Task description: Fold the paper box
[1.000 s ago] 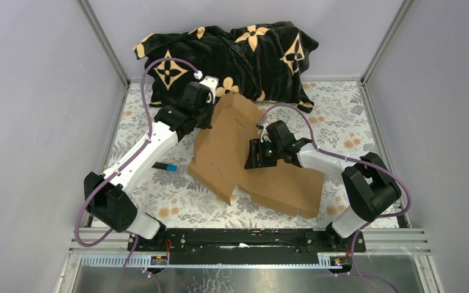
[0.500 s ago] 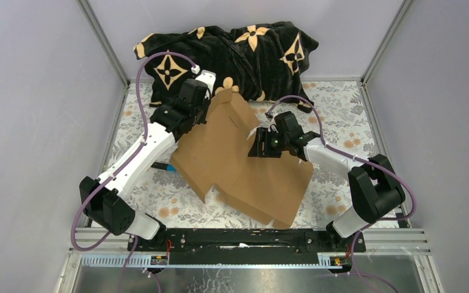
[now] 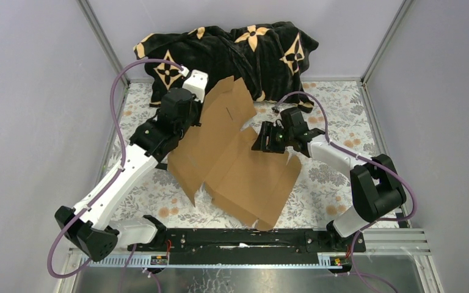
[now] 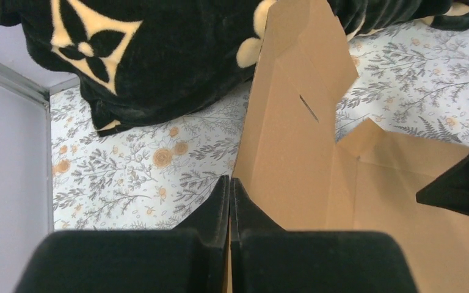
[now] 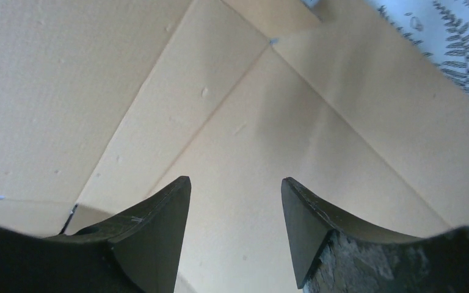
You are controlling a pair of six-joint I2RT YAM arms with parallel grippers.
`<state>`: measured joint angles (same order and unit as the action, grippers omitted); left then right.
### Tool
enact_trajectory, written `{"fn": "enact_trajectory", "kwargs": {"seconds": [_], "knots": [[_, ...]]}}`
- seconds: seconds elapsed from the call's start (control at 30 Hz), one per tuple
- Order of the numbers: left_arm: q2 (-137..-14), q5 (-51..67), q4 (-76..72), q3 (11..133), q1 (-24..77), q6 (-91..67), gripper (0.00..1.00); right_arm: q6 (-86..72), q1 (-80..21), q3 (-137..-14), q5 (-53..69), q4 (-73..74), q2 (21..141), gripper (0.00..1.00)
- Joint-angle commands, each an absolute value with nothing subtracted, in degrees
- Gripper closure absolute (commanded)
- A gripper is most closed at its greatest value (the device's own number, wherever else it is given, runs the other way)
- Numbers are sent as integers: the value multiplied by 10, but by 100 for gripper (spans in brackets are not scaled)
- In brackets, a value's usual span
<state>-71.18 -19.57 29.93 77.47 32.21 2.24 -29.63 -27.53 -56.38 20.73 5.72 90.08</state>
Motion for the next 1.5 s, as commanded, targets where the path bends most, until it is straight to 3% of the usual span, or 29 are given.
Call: {"fn": "enact_trajectory", "kwargs": {"seconds": [0.0,0.63,0.9,1.07,1.47], "knots": [[-685,-192,204,741,337,37,100,-308,-251,-570,234,43,865,36],[-794,-340,141,720,442,84,100,-345,-220,-554,271,6,910,35],[-837,-411,131,708,500,102,100,-400,-196,-520,322,-91,903,33],[-845,-425,124,699,519,101,100,-480,-179,-572,375,-135,902,33],[-849,-433,121,698,537,99,100,-640,-180,-723,376,-171,962,33]]}}
